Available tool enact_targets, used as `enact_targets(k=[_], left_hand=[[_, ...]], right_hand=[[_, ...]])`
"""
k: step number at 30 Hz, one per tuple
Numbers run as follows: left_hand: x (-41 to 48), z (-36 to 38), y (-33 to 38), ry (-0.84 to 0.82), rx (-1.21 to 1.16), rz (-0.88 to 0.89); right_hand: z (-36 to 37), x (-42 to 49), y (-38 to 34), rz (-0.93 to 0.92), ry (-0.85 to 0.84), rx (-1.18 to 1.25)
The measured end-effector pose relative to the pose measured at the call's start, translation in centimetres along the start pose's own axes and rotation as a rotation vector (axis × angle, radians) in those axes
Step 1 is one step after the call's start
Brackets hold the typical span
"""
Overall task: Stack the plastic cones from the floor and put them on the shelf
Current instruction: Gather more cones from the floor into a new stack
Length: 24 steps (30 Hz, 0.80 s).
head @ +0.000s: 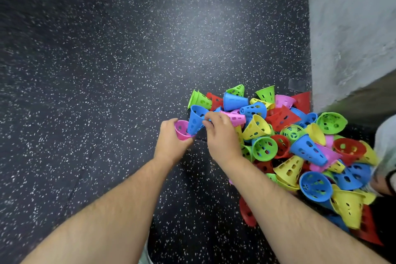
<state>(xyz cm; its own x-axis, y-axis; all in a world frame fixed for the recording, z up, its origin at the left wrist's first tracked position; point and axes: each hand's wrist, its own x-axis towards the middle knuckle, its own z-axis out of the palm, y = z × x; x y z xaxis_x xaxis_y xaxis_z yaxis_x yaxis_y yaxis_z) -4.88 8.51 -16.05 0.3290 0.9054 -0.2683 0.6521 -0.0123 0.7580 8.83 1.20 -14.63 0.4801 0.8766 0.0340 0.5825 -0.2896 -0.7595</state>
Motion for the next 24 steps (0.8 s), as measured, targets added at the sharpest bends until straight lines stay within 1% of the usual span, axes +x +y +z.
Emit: enact_targets(k=[3,7,9,10,12,13,14,16,18,20,24], left_hand=[[0.7,0.3,-0.2,0.002,-0.124,-0.026],[2.1,1.0,0.4,0.009,-0.278,-0.056],[2.9,1.3,0.5,0.019,-0.334,-0.059],[3.2,1.5,0.3,0.033,-0.344,-0.066],[3.8,1.8,-0.2,0.071,-0.301,-0.073],[4.0,1.8,-0.3,0.09,-0.265,-0.07],[4.2,1.9,-0.5,0.105,-0.244,-0.066],[4.4,2.1,-0.8,0.112,-0.25,-0.075],[4.5,2.1,-1.0,0.098,-0.264,-0.114],[4.6,2.1,-1.1,0.07,-0.252,-0.162],[4.9,2.3,-1.3,0.05,-0.261,-0.189]], right_hand=[[-0.4,1.9,-0.2,-0.019,-0.082,0.011],[0.2,3.7,0.3,-0.114,-0.256,-0.033],[0.5,4.6,0.5,-0.09,-0.341,-0.042],[0.7,5.3,0.6,-0.085,-0.327,-0.03],[0.9,7.3,0.9,-0.129,-0.23,-0.039],[1.0,8.6,1.1,-0.16,-0.211,-0.099],[1.1,9.8,1.3,-0.192,-0.228,-0.204],[1.4,12.1,1.4,-0.254,-0.354,-0.476],[1.9,13.6,1.8,-0.307,-0.486,-0.666],[2.4,14.7,2.1,-0.334,-0.534,-0.722],[2.7,15.7,2.3,-0.399,-0.501,-0.729]])
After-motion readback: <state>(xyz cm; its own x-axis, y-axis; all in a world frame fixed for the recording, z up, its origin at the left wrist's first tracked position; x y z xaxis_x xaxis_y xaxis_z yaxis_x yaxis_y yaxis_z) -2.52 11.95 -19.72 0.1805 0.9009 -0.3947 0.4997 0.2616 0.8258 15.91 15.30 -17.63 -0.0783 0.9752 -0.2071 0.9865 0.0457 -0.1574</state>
